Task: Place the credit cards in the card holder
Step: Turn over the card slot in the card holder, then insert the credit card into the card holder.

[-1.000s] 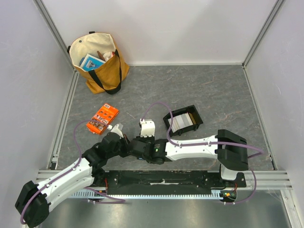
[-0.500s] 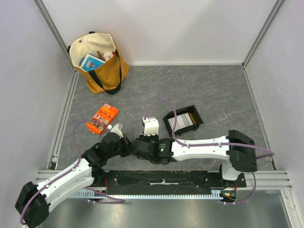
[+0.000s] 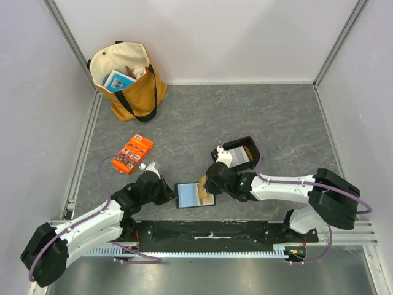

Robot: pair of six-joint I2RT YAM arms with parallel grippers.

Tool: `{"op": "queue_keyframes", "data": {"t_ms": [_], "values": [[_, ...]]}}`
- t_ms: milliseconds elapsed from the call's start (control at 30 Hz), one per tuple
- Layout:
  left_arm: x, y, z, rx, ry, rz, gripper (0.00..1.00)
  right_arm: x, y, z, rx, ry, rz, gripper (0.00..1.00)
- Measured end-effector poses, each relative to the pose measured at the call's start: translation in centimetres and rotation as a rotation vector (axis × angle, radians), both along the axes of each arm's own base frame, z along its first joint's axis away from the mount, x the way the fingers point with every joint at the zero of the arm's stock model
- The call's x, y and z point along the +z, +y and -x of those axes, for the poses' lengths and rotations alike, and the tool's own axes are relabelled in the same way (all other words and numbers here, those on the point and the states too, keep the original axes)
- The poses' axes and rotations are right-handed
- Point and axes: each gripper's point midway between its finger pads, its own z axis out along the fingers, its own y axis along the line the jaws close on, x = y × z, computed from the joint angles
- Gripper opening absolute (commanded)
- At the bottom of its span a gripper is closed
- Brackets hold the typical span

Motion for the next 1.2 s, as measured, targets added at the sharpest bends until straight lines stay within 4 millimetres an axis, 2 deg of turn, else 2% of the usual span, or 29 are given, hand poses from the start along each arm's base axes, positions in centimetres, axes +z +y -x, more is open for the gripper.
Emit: {"op": "queue_keyframes", "data": {"t_ms": [67,200,300,533,833,1000,1200], "values": [[-0.4,0.1,0.1,0.003,0.012,-0.014,0.02,-1.3,0.1,1.1,0.034,0.051,-0.026,0.00],[-0.6,0.3,0.0,0.010,0.013,-0.024,0.02,-0.6,1.9,1.5,0.085,0.076,-0.133,0.00],[-0.6,0.4,-0.1,0.016,0.010,-0.029,0.02,-0.9,2.4,1.6,0.103,0.097,-0.171,0.00],[-0.7,0.4,-0.1,0.017,0.011,-0.031,0.02,-1.5,2.4,1.4,0.087,0.128,-0.221,0.00],[-0.8,0.5,-0.1,0.016,0.015,-0.034,0.02,-1.3,1.5,1.7,0.043,0.145,-0.261,0.00],[-0.7,0.5,-0.1,0.016,0.014,-0.034,0.02,-1.9,1.1,2.1,0.023,0.169,-0.270,0.00],[-0.7,0.5,-0.1,0.017,0.015,-0.034,0.02,-2.3,1.4,2.3,0.007,0.195,-0.314,0.00]]}}
